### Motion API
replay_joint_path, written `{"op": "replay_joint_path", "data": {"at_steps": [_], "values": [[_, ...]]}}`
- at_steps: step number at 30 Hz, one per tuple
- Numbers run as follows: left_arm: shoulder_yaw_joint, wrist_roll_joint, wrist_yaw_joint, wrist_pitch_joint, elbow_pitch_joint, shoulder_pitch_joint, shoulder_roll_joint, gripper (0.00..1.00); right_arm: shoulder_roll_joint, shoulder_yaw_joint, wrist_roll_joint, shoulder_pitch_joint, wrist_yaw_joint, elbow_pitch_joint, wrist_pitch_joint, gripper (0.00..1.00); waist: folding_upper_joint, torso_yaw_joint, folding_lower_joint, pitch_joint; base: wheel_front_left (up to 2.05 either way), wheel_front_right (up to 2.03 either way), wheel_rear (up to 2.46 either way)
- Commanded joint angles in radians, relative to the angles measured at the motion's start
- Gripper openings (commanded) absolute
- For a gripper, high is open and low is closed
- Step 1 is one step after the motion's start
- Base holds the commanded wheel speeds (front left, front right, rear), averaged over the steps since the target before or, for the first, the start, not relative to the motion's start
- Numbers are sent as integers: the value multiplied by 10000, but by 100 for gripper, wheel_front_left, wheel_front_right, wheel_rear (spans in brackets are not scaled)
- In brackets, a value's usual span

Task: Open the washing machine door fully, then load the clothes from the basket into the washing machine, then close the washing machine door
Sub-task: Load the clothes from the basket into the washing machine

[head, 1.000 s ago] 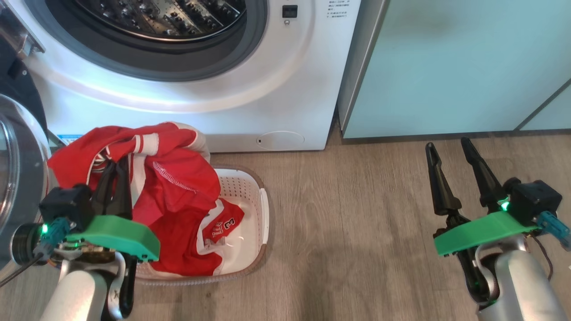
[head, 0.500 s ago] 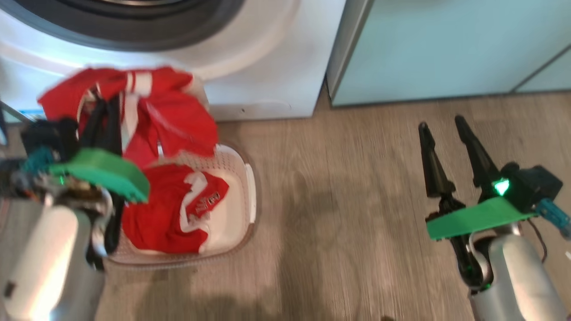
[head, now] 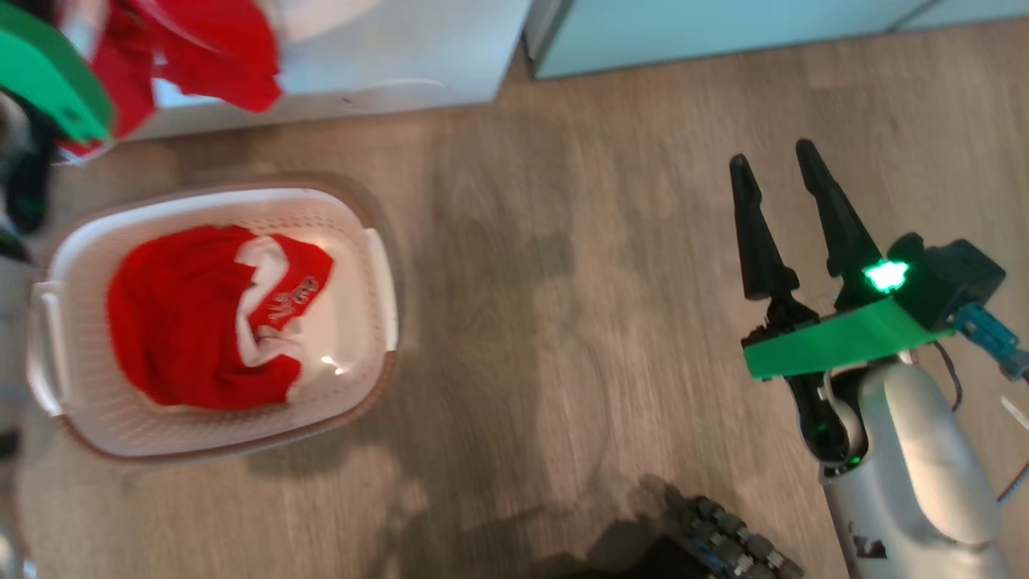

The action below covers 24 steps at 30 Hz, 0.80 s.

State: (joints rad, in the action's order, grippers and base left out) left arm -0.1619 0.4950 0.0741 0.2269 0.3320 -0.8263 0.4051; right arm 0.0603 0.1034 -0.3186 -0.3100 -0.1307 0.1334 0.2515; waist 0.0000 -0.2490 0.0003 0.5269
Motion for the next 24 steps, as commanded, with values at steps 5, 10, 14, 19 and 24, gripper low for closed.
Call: {"op": "replay_joint_path", "data": {"at_steps": [5,10,14,19,24], "values": [[414,-2,-237,1201,450,-2036,1335,0,-97,394,-491,-352,0,-392,99,100,0,-877,-3,1008,0,0,0],[341,-82,-360,2084,890,-3359,1858,0,-98,619,-864,-540,0,-486,101,100,0,-1265,-3,1502,0,0,0],[299,-249,-348,2426,1112,-4218,2202,0,-99,851,-1153,-677,0,-553,101,100,0,-1578,-3,1868,0,0,0],[296,-503,-267,2328,1402,-5071,2486,0,-100,1059,-1397,-812,0,-612,102,100,0,-1896,-3,2209,0,0,0],[422,-721,-96,1695,1638,-5939,2667,0,-100,1213,-1613,-919,0,-685,102,100,0,-2205,-3,2561,0,0,0]]}}
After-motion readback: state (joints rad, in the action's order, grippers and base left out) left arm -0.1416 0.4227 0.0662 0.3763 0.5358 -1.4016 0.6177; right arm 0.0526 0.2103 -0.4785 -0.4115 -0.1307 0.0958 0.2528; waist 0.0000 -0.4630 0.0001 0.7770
